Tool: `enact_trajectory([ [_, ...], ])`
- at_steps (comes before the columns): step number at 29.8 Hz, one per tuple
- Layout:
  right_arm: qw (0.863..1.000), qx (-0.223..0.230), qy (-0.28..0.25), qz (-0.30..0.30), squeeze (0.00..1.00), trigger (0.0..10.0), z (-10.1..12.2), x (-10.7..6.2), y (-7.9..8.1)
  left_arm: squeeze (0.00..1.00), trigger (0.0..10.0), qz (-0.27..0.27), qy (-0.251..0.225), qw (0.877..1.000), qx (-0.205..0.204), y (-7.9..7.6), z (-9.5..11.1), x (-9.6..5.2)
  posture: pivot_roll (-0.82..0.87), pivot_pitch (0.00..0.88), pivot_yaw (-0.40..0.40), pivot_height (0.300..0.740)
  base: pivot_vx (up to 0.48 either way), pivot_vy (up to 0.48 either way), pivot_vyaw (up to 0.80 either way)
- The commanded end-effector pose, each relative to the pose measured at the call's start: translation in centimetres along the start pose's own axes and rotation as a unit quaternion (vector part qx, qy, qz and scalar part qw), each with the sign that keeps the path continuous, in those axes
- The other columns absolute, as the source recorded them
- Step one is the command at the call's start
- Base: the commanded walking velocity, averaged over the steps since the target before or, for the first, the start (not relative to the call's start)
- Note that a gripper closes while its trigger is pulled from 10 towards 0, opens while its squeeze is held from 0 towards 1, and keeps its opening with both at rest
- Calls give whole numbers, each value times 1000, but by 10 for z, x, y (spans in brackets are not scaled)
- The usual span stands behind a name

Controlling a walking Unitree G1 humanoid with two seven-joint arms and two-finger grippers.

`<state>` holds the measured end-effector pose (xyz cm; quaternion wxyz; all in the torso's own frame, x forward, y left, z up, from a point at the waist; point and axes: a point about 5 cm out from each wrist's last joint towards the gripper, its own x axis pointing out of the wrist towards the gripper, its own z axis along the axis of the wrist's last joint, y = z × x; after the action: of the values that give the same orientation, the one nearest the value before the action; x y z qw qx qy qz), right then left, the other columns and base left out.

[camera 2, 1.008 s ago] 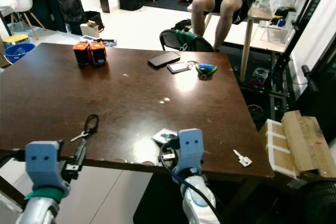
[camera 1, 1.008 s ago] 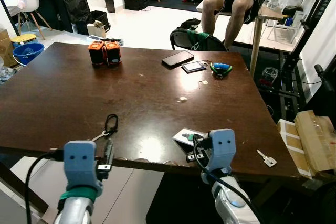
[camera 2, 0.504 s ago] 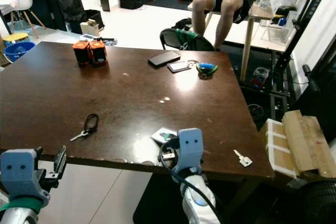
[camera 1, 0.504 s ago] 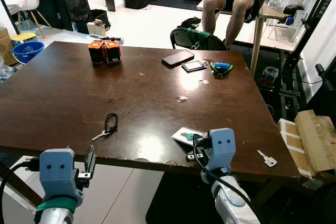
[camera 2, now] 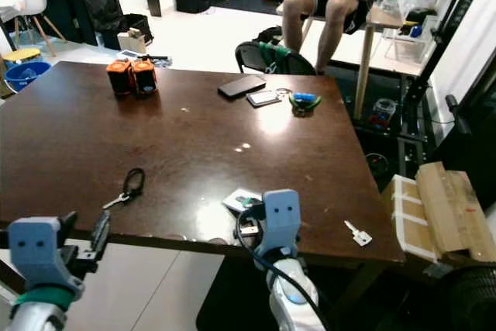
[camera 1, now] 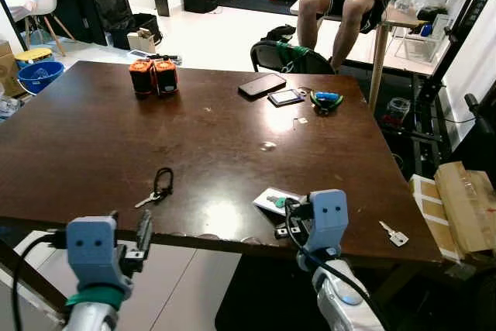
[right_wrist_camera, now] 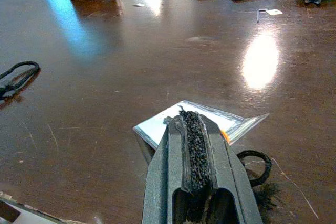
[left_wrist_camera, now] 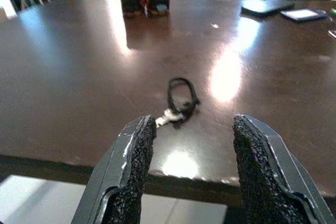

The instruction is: Hang keys on a hook

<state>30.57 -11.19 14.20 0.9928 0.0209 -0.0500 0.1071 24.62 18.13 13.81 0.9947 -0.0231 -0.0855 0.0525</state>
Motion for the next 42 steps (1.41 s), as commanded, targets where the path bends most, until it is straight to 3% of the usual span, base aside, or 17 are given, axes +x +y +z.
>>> enact_trajectory([
  [1, 1000, 6, 8, -4, 0, 10000, -4, -1, -2, 0, 10000, 4, 11, 1000, 1, 4, -6, -2, -161, 116, 96, 740, 0, 0, 0],
  [22, 1000, 5, 3, -1, 0, 10000, -4, -1, -2, 0, 10000, -7, 12, 1000, 6, 1, -9, -1, -152, 112, 95, 740, 0, 0, 38],
  [42, 1000, 5, 5, 0, 0, 10000, -4, -1, -1, 0, 10000, -6, 13, 1000, 5, 1, -10, -1, -150, 112, 97, 740, 0, 0, 788],
])
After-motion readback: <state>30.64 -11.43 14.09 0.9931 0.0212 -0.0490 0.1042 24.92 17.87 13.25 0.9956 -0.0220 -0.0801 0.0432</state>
